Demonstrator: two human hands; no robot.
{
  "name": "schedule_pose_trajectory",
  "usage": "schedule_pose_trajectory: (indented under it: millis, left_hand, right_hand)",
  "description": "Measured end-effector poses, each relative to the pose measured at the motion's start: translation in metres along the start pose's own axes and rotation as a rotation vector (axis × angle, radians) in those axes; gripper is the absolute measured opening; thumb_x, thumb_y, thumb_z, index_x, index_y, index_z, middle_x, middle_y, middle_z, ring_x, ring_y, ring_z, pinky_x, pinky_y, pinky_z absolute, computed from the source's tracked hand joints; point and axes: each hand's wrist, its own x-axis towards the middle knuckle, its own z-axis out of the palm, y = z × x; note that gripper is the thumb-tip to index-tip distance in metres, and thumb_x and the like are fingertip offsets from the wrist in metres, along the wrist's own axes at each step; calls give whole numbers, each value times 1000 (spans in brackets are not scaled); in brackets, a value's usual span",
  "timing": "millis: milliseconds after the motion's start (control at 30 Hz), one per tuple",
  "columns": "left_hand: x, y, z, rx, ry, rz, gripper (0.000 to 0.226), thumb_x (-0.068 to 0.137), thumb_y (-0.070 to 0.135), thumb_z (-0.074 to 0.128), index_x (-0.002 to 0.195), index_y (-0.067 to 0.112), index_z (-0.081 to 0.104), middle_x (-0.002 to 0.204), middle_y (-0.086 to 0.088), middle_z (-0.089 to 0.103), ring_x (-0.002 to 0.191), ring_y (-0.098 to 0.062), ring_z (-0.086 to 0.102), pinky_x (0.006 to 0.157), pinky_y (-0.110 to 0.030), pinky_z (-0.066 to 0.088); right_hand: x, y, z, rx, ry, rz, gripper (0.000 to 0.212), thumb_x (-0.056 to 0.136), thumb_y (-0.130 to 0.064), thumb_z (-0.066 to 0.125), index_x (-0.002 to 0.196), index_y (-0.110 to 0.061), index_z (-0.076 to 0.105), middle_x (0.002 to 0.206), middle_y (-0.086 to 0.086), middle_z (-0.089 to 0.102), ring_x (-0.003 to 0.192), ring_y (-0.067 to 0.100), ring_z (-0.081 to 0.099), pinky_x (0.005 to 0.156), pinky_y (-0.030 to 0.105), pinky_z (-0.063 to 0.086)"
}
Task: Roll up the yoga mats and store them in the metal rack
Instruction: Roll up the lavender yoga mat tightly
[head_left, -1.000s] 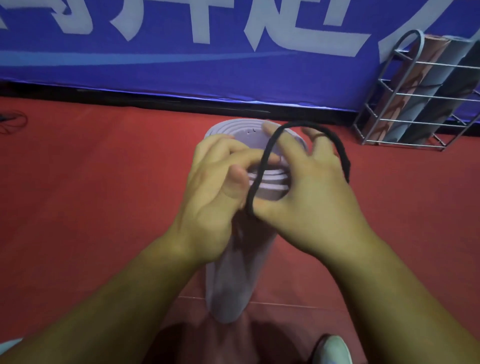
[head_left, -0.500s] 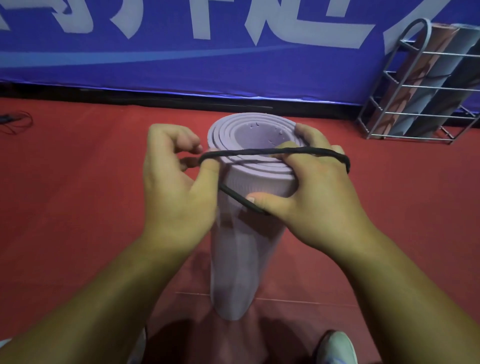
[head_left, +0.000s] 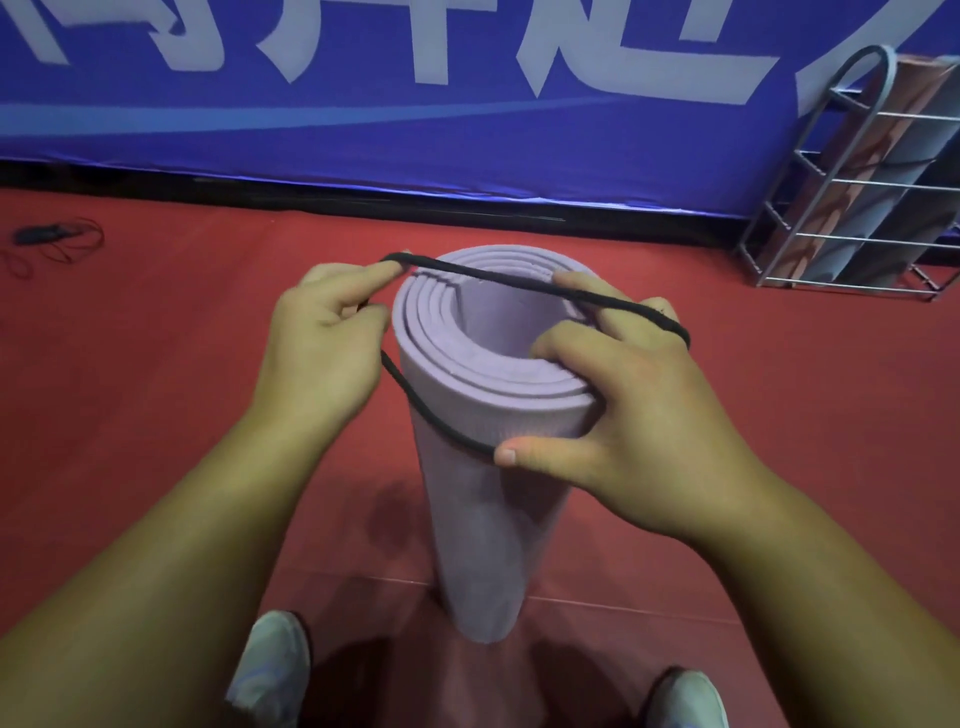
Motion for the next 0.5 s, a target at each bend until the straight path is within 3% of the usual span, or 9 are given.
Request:
schedule_pose_trajectory:
  millis: [67, 167, 233, 300, 400, 500]
  left_hand:
    - [0, 7, 2, -195, -39, -183, 43, 88, 1, 66, 124, 25, 73, 117, 7, 71, 101, -3, 67, 92, -28, 54]
    - [2, 17, 7, -402, -121, -420, 27, 91, 15, 61, 109, 19, 79, 103, 7, 76, 92, -15, 70, 79, -31, 57]
    - [6, 25, 8, -507, -187, -533, 38, 87, 41, 57, 106, 16, 79, 109, 2, 77, 106, -27, 71, 95, -41, 53]
    - [9, 32, 6, -560, -365, -532, 61, 82, 58, 61, 116, 9, 74, 116, -10, 75, 114, -31, 68, 109, -48, 45]
    - [7, 40, 6, -546, -593, -495, 57, 81, 45, 70, 122, 6, 70, 118, -17, 73, 113, -34, 68, 110, -51, 45]
    - [10, 38, 8, -434, -611, -450, 44, 71, 20, 70, 114, 10, 73, 111, -18, 75, 99, -28, 71, 103, -50, 49]
  right_hand:
    - [-1, -1, -3, 49, -26, -38, 51, 63, -65, 77, 95, -28, 67, 123, 1, 59, 137, 19, 45, 103, 43, 35]
    - [-5, -1, -6, 97, -69, -28, 50, 60, -61, 81, 97, -31, 67, 141, 2, 51, 140, 20, 41, 110, 39, 32]
    - [-7, -2, -7, 115, -106, -10, 49, 59, -63, 79, 97, -34, 67, 149, -1, 45, 139, 22, 39, 108, 34, 29]
    - [-9, -4, -8, 130, -129, -2, 47, 61, -65, 75, 96, -35, 68, 152, -5, 42, 136, 23, 40, 105, 31, 29]
    - [-9, -6, -12, 183, -125, 11, 39, 71, -63, 66, 98, -36, 72, 150, -7, 46, 133, 20, 43, 105, 29, 32]
    - [-11, 1, -13, 317, -46, 46, 35, 89, -53, 51, 105, -34, 75, 146, -2, 53, 135, 16, 48, 108, 36, 36]
